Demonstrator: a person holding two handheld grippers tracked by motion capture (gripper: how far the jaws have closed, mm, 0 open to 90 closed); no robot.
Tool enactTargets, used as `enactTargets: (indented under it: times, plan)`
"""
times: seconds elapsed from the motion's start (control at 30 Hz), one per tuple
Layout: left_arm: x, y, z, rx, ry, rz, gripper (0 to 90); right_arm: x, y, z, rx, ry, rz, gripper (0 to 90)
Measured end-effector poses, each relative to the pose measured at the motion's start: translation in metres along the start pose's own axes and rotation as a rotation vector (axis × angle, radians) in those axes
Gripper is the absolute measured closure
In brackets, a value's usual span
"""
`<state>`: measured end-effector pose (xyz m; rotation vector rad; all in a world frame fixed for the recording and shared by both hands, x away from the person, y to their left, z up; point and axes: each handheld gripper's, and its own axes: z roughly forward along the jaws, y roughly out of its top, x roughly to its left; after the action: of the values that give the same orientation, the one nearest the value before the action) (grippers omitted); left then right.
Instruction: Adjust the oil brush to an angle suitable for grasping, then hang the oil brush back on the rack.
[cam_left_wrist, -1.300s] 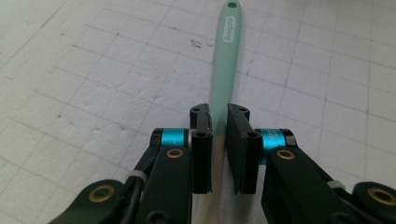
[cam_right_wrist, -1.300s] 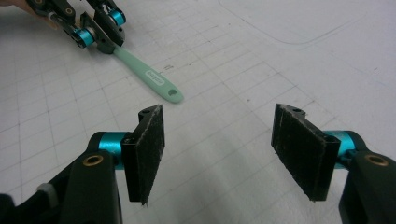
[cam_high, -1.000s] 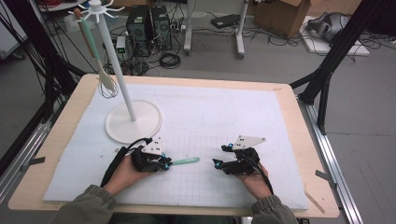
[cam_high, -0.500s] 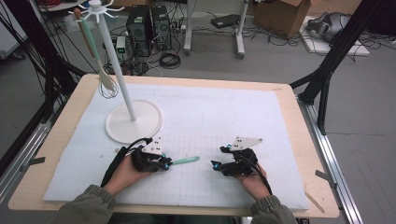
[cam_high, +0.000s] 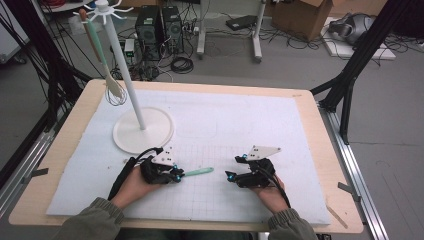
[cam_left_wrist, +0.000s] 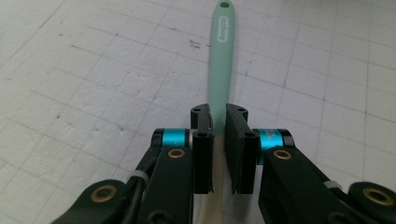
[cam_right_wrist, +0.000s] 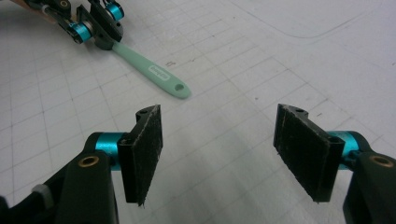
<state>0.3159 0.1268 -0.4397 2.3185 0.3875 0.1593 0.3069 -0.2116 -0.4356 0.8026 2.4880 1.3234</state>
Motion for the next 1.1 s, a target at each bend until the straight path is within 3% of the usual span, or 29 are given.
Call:
enactTargets:
  times: [0.6, 0.8, 0.83, 1.1]
  plan:
    - [0.000, 0.001, -0.004, 0.000, 0.005, -0.006, 81.6, -0.002, 0.001, -0.002, -0.022, -0.004, 0.017, 32.2]
    - [0.003, 0.000, -0.017, -0.052, 0.007, -0.039, 81.7, -0.001, 0.002, -0.005, -0.051, 0.011, 0.042, 32.1]
    - [0.003, 0.001, -0.019, -0.042, 0.012, -0.029, 81.7, -0.001, 0.002, -0.006, -0.056, 0.017, 0.049, 31.8]
    - [-0.002, 0.008, -0.033, -0.095, 0.015, -0.012, 81.6, 0.004, 0.009, -0.007, -0.081, 0.037, 0.071, 29.3]
